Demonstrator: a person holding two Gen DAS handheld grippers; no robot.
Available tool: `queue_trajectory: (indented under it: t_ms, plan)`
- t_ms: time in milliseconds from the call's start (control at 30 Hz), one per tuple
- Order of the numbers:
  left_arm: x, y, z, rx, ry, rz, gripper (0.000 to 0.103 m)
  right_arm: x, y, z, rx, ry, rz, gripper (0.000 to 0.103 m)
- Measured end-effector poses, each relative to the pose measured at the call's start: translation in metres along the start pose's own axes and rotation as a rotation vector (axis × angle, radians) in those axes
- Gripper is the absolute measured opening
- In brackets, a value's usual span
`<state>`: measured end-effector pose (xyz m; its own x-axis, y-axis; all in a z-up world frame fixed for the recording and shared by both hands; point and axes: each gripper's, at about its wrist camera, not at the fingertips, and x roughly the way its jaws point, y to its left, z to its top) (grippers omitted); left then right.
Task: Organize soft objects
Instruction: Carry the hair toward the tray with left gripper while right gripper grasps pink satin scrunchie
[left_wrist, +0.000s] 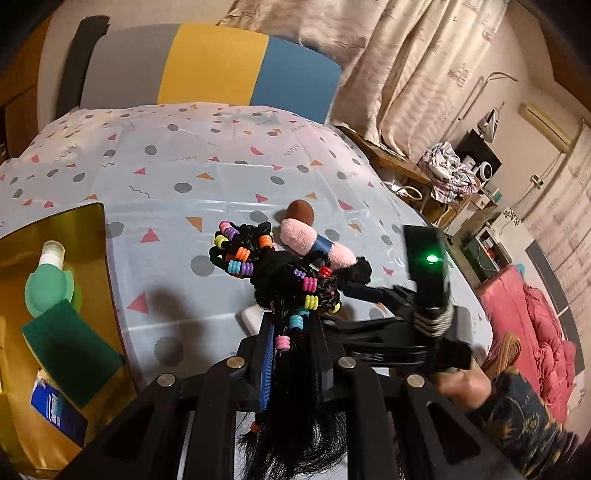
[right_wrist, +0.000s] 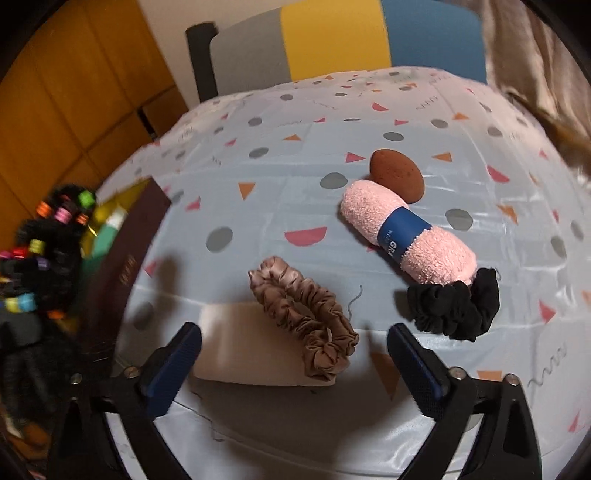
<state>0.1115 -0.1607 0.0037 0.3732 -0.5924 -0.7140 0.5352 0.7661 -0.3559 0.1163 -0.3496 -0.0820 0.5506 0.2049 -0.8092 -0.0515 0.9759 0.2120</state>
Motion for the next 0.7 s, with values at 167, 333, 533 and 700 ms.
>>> queue_trajectory:
  t_ms: [167,333,533,700]
  plan:
    - [-0.006,-0.002,-0.013,0.008,-0.002,-0.001,0.015,0.011,0.005,-0.005,-0.049,0.050,0.001,0.043]
    - [-0.009,0.001,-0.022,-0.002,0.006,-0.003,0.015,0.008,0.004,-0.003,-0.027,0.049,0.049,0.060]
    - [-0.014,0.002,-0.030,-0.009,0.006,-0.003,0.015,0.001,-0.001,0.000,0.012,0.020,0.057,0.077]
    - [-0.017,0.005,-0.036,-0.013,0.006,0.005,0.015,0.000,-0.001,0.005,0.002,-0.007,0.055,0.077]
